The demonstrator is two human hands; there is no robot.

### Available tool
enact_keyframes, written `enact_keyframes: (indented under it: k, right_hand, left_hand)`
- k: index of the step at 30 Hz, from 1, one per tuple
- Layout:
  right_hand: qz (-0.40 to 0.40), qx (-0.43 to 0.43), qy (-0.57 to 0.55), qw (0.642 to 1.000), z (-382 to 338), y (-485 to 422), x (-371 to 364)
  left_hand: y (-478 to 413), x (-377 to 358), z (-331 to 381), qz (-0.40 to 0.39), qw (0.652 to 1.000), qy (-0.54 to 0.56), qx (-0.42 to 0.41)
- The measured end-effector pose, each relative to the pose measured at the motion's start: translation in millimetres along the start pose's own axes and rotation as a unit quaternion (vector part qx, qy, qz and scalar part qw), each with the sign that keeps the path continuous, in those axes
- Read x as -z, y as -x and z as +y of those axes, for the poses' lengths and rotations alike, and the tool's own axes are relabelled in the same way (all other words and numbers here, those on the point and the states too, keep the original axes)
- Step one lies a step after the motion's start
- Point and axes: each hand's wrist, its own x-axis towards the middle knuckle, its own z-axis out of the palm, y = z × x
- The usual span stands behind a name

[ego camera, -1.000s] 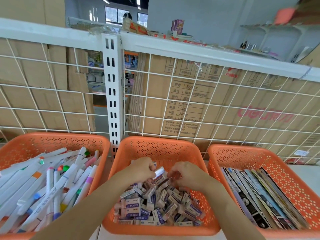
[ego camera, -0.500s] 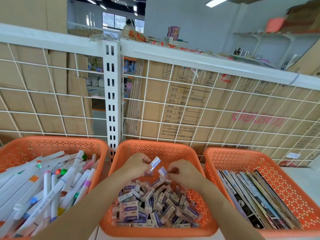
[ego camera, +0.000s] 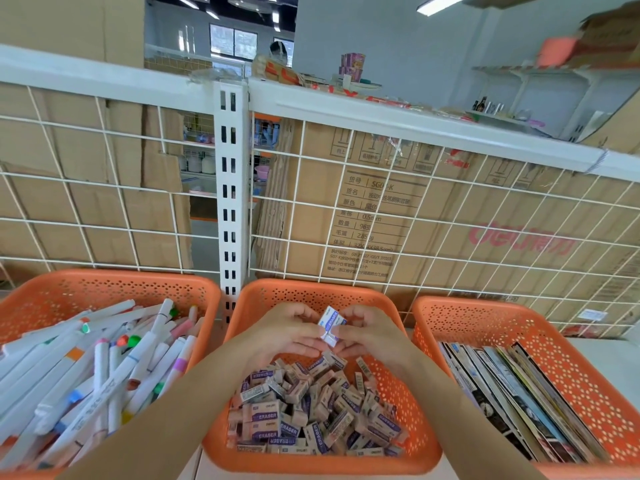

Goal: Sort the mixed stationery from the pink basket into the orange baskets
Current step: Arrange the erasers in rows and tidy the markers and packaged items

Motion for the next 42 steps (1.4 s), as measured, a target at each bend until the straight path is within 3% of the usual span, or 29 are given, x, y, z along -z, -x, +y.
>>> enact_keyframes:
  k: [5,9,12,17,20,25,27,30,34,40,42]
  right_hand:
    - [0.011,0.015,-0.003,1.000,-1,1,-1]
    - [0.018,0.010,-0.022,1.000,0,1,-3]
    - [0.029,0.004,-0.058,0.998,1,1,-2]
    - [0.046,-0.011,-0.089,0.995,3,2,1]
    - [0.050,-0.017,-0.089,0.995,4,2,3]
    - [0.051,-0.006,-0.064,0.997,3,3,2]
    - [0.102,0.037,0.043,0.993,4,4,6]
    - [0.206,0.102,0.252,0.940,9,8,17]
    - [0.224,0.153,0.374,0.887,20,10,24]
    - [0.205,0.186,0.381,0.882,26,7,25]
    - [0.199,0.186,0.379,0.885,28,7,25]
  left_hand:
    - [-1,-1,0,-0.005,1.000,-0.028,-0.010]
    - [-5,-2,-6,0.003,0.985,-0.154,-0.075]
    - [-8,-7,-10,0.038,0.928,-0.320,-0.187]
    - [-9,-16,-9,0.101,0.836,-0.460,-0.282]
    - [-10,-18,-9,0.108,0.819,-0.489,-0.282]
    - [-8,-17,1,0.099,0.820,-0.507,-0.245]
    - [-9,-14,4,0.087,0.819,-0.521,-0.224]
    - [-16,-10,7,0.054,0.812,-0.552,-0.181]
    - [-32,-15,5,0.018,0.796,-0.586,-0.153]
    - [-53,-24,-3,0.017,0.739,-0.654,-0.161]
    - [-57,-24,-6,0.021,0.735,-0.660,-0.153]
